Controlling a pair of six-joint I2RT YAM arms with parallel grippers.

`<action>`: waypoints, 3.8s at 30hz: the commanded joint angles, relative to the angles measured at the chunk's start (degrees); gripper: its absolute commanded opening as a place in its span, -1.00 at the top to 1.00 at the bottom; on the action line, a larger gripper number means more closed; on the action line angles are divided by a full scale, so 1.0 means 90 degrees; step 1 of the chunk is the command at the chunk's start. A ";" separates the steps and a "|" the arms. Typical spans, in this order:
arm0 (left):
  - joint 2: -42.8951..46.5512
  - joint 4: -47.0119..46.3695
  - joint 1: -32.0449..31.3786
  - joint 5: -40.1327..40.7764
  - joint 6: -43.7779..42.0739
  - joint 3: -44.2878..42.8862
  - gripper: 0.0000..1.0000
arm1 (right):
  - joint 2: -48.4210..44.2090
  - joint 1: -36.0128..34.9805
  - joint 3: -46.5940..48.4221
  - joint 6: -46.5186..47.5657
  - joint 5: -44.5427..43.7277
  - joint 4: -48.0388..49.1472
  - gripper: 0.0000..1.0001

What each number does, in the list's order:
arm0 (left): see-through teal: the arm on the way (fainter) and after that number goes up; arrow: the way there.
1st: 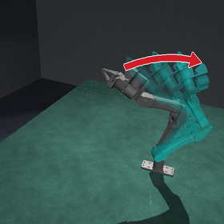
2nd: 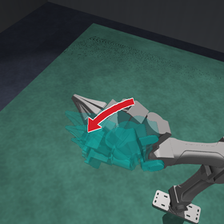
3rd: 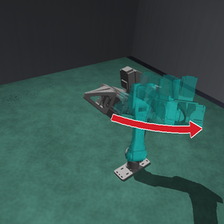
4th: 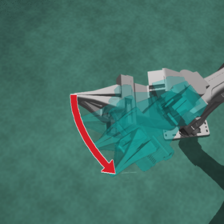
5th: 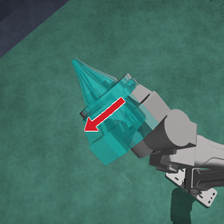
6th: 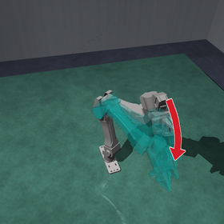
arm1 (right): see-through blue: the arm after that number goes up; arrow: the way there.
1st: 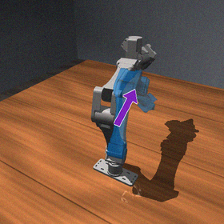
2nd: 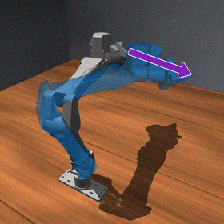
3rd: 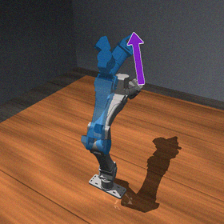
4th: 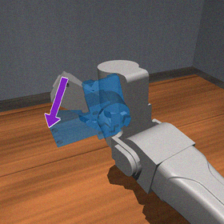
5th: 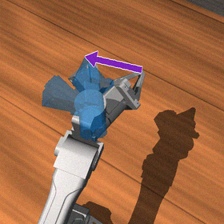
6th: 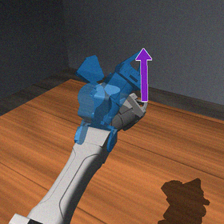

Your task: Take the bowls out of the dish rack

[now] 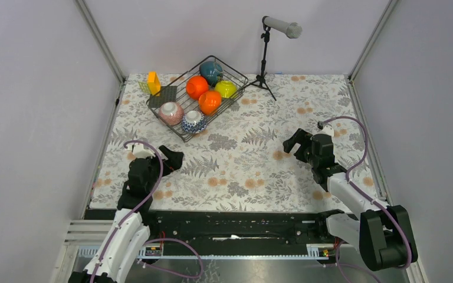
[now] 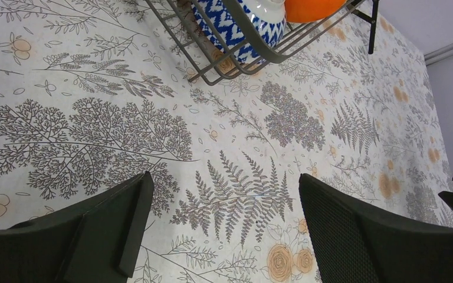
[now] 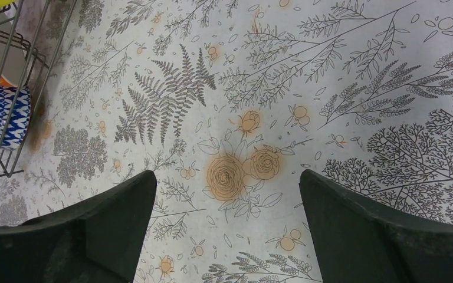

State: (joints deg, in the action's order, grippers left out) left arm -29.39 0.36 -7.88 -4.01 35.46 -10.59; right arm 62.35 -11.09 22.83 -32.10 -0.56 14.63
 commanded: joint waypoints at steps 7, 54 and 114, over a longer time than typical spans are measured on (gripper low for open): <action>-0.0151 -0.0066 -0.0008 0.0244 0.0907 -0.0536 -0.97 | -0.0243 -0.0021 -0.0061 0.0080 -0.0143 0.0083 -0.97; -0.8738 0.1845 -0.1749 0.1994 -0.2065 -0.9121 -0.97 | 0.0035 -0.0019 -0.0170 -0.0031 0.0355 0.0395 -0.93; -1.1256 0.3632 -0.2513 0.4739 -0.1984 -1.2200 -0.77 | 0.0035 -0.0018 -0.0186 -0.0111 0.0453 0.0427 -0.92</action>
State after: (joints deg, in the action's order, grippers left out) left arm -130.47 33.41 -30.72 37.69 17.98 -117.73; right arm 63.68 -11.09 20.93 -32.93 3.14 17.21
